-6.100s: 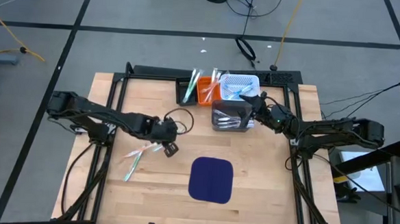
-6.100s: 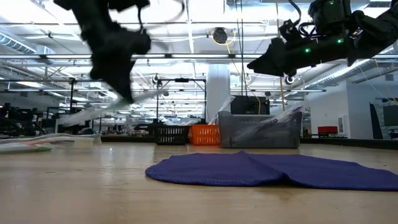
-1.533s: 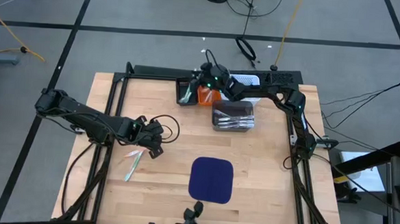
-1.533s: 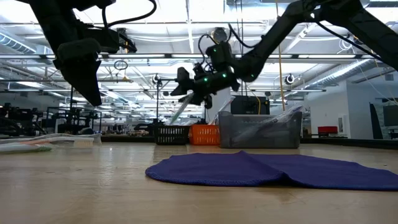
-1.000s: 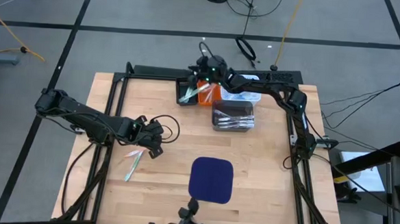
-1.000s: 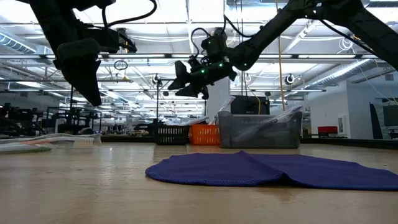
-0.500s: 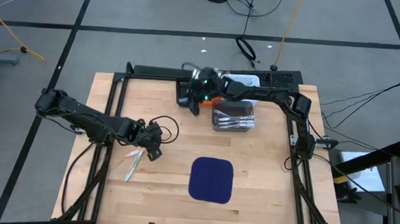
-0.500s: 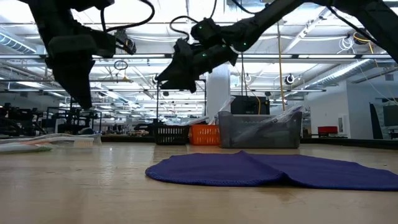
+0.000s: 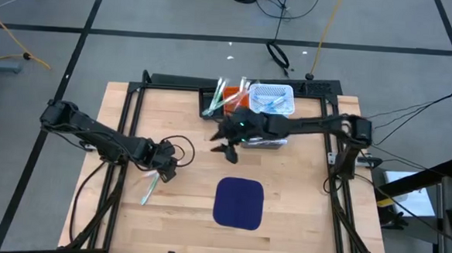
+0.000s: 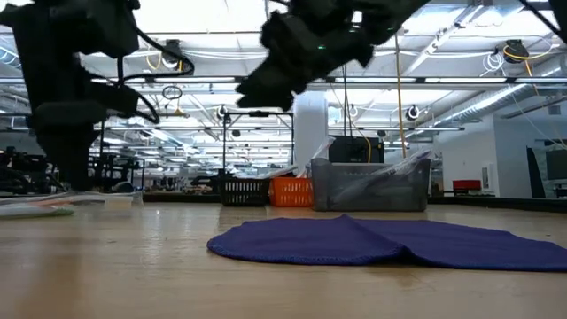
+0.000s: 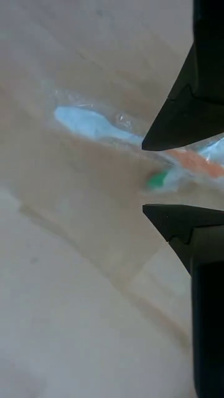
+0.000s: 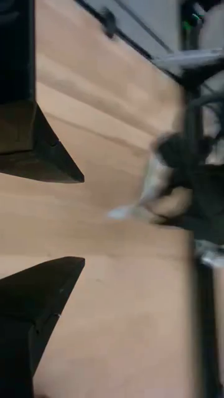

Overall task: Pick & Place Toothbrushes
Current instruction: Put the orange toothbrush into the orange basket

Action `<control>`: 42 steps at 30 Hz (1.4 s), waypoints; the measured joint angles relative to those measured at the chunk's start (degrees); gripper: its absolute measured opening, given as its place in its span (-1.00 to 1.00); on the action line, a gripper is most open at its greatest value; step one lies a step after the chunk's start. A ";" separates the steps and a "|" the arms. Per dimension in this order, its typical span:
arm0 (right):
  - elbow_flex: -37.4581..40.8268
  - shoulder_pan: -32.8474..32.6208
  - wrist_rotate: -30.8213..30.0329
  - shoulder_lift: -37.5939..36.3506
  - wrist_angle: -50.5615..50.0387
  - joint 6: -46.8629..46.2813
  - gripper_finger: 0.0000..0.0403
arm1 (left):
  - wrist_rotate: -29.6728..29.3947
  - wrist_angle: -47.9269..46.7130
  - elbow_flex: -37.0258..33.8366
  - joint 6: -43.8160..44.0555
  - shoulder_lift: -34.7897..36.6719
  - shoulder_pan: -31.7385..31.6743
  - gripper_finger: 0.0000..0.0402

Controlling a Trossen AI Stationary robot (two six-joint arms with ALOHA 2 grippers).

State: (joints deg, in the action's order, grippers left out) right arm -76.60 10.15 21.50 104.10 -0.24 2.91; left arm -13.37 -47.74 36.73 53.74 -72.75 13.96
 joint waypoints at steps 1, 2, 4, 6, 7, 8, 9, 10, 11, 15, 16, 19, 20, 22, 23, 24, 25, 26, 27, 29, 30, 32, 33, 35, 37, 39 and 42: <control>2.27 -0.53 -1.74 -1.78 0.90 0.01 -0.03 | 0.74 1.30 -0.73 -0.03 0.00 0.04 -0.24; 4.62 -1.10 -2.86 -3.71 0.65 -0.04 -0.03 | 1.54 3.03 -1.54 -0.30 0.02 0.04 -0.24; 8.84 -1.86 -5.41 -5.92 5.36 -0.51 -0.03 | 2.41 6.71 -2.95 -1.41 0.02 0.04 -0.24; 13.83 -2.37 -8.18 -9.28 9.40 -0.65 -0.03 | 2.71 8.88 -3.62 -2.21 0.13 0.04 -0.24; 16.20 -2.45 -8.95 -11.03 10.73 -0.98 -0.03 | 2.70 9.04 -3.62 -2.32 0.11 0.04 -0.24; 18.10 -2.45 -10.27 -12.28 14.49 -1.64 -0.03 | 2.71 9.20 -3.60 -2.43 0.11 0.04 -0.24; 20.19 -2.45 -11.90 -13.53 17.61 -2.24 -0.03 | 2.77 9.14 -3.50 -2.45 0.11 0.04 -0.24; 22.45 -2.37 -12.92 -15.11 19.38 -2.34 -0.03 | 2.87 9.04 -3.37 -2.45 0.11 0.04 -0.24; 24.66 -2.23 -13.88 -16.44 20.12 -2.38 -0.03 | 2.91 9.09 -3.30 -2.47 0.09 0.00 -0.24; 30.96 -1.96 -17.05 -20.13 26.25 -3.32 -0.03 | 4.79 11.00 -3.30 -2.60 0.17 -0.02 -0.24; 31.65 -1.85 -17.55 -20.63 28.02 -3.91 -0.03 | 5.05 11.87 -3.30 -2.60 0.24 -0.01 -0.24; 34.00 -1.75 -18.63 -21.71 28.64 -4.16 -0.03 | 6.20 14.57 -3.28 -3.10 0.44 -0.01 -0.24; 34.07 -1.70 -18.70 -21.50 29.00 -4.17 -0.03 | 6.92 15.22 -3.28 -3.46 0.33 0.06 -0.24; 34.58 -1.72 -18.67 -21.49 28.91 -4.23 -0.03 | 8.41 16.45 -3.28 -4.01 0.19 0.39 -0.24; 34.56 -1.72 -18.65 -21.55 28.99 -4.38 -0.03 | 8.63 17.00 -3.25 -4.37 -0.07 0.31 -0.24; 34.47 -1.72 -18.65 -21.55 29.15 -4.39 -0.03 | 8.80 17.12 -3.26 -4.65 -0.26 0.33 -0.24; 34.45 -1.72 -18.67 -21.55 28.95 -4.39 -0.03 | 8.90 17.30 -3.26 -4.72 -0.24 0.60 -0.24; 34.47 -1.72 -18.68 -21.55 28.68 -4.41 -0.03 | 8.88 17.25 -3.26 -4.84 -0.17 0.81 -0.24; 34.47 -1.72 -18.69 -21.52 28.64 -4.41 -0.03 | 8.97 17.73 -3.26 -5.58 -0.39 0.90 -0.24; 34.47 -1.72 -18.69 -21.51 28.71 -4.36 -0.03 | 9.01 18.31 -3.26 -7.33 -0.79 1.15 -0.24; 34.47 -1.72 -18.69 -21.51 28.97 -4.34 -0.03 | 8.98 18.42 -3.26 -7.66 -0.78 1.19 -0.24; 34.45 -1.72 -18.71 -21.51 29.23 -4.33 -0.03 | 9.89 19.47 -3.26 -8.31 -0.76 1.17 -0.24; 34.45 -1.72 -18.71 -21.51 29.15 -4.34 -0.03 | 10.69 19.87 -3.26 -9.35 -0.76 1.17 -0.24; 34.45 -1.72 -18.71 -21.51 28.98 -4.30 -0.03 | 11.93 20.15 -3.26 -12.49 -0.57 1.43 -0.24; 34.45 -1.72 -18.71 -21.51 28.69 -4.57 -0.03 | 12.53 19.88 -3.26 -14.45 -0.58 2.09 -0.24; 34.45 -1.72 -18.71 -21.51 28.69 -5.07 -0.03 | 13.28 19.47 -3.26 -15.63 -1.18 2.69 -0.24; 34.45 -1.72 -18.71 -21.51 28.71 -5.11 -0.03 | 13.60 19.29 -3.26 -15.90 -1.64 3.07 -0.24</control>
State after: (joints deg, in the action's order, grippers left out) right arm -42.15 8.43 2.79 82.59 28.47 -2.20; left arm 0.22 -28.46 33.47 37.84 -74.39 17.03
